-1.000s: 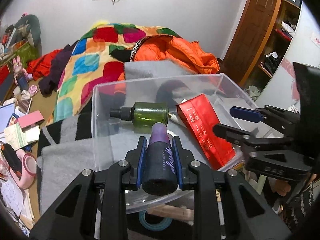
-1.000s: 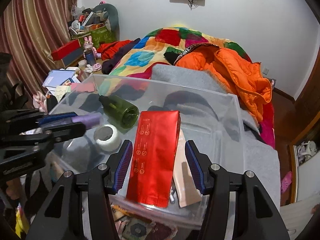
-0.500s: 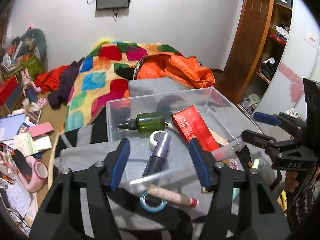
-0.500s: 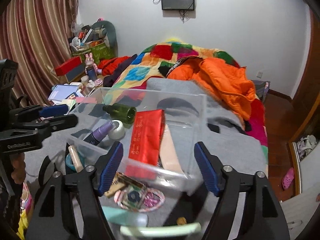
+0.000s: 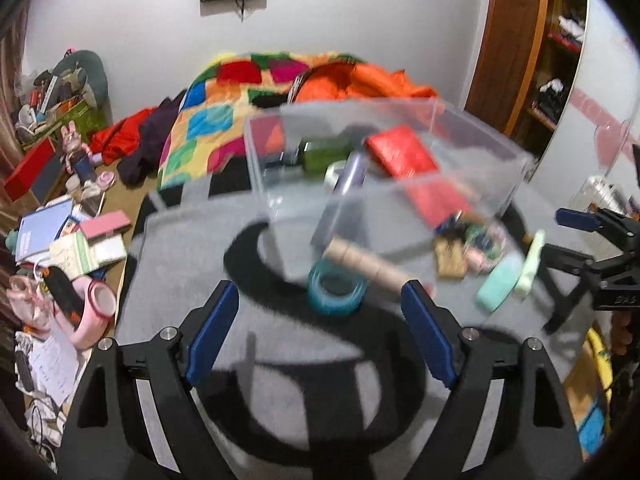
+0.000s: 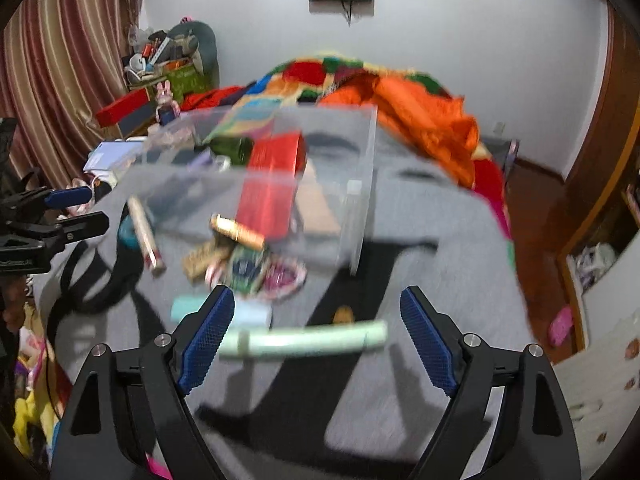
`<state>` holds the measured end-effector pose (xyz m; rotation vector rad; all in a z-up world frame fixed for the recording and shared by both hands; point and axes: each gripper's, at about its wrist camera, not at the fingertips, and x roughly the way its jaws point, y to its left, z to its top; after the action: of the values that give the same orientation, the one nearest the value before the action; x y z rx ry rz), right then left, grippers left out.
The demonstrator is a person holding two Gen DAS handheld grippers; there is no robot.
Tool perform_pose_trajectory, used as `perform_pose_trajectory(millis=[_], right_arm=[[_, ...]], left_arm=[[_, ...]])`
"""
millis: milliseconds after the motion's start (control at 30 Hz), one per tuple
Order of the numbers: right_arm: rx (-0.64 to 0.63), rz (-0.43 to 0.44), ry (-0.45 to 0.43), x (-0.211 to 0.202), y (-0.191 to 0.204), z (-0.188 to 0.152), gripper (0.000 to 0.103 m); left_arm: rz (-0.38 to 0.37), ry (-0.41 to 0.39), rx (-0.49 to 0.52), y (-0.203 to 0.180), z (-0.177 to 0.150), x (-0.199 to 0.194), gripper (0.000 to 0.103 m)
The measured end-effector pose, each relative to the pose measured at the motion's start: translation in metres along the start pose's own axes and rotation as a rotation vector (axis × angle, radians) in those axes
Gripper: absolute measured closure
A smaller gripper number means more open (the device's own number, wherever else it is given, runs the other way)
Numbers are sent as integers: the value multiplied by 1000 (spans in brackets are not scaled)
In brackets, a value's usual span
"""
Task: Organize objects
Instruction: 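Grasp the mint green tube with the right tool while the left tool grasps the teal tape roll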
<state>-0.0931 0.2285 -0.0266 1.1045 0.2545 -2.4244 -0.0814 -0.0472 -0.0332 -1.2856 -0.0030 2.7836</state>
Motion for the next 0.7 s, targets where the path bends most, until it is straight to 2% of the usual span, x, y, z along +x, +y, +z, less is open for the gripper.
perform_pose_trajectory(millis=[200, 367, 433, 500, 567, 600, 667, 700], right_arm=[[59, 21, 35, 7, -3, -19, 20], [230, 9, 56, 15, -19, -17, 20], [262, -13, 68, 21, -21, -18, 20], [287, -18, 75, 25, -22, -21, 20], [308, -21, 67, 24, -22, -24, 21], [309, -25, 64, 23, -21, -24, 22], [308, -22, 62, 20, -18, -25, 29], [301, -12, 64, 19, -16, -26, 31]], left_arm=[[8, 73, -33, 8, -9, 27, 20], [7, 52, -40, 1, 0, 35, 20], [36, 30, -27, -4, 4, 35, 20], [40, 22, -21, -7, 5, 36, 24], [27, 31, -25, -8, 6, 39, 38], [22, 38, -29, -8, 6, 41, 41], [5, 55, -40, -9, 5, 45, 54], [1, 64, -47, -9, 4, 47, 57]])
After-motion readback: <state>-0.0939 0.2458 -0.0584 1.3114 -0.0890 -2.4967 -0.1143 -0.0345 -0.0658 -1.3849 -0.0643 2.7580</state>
